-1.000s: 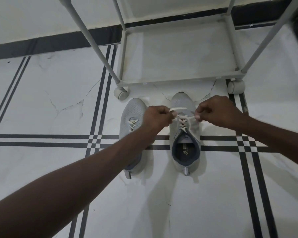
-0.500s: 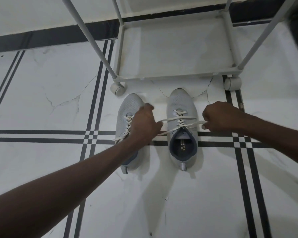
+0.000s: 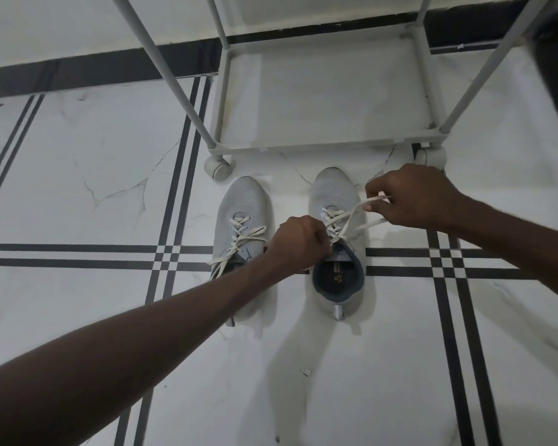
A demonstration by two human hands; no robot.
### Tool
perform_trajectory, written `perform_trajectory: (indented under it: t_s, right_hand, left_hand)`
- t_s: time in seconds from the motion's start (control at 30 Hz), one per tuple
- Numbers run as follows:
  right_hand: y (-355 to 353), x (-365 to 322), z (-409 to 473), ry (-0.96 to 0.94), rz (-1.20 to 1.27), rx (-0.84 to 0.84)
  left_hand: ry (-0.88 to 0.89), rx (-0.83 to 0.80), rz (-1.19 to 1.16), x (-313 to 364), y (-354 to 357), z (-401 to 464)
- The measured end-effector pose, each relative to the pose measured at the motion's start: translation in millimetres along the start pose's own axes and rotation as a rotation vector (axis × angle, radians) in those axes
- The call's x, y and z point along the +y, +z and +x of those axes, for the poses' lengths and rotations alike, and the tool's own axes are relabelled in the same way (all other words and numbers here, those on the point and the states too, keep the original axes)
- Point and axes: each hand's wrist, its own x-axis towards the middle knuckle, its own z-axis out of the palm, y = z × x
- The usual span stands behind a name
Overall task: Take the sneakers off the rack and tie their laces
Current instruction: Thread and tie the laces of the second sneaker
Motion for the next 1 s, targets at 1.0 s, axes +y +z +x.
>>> perform_trajectory:
  t_s: [1.0]
  right_hand:
    - [73,-28,-17,0.088,0.394,-0.078]
  left_hand:
    - [0.219,-0.007,0.222,-20,2,6]
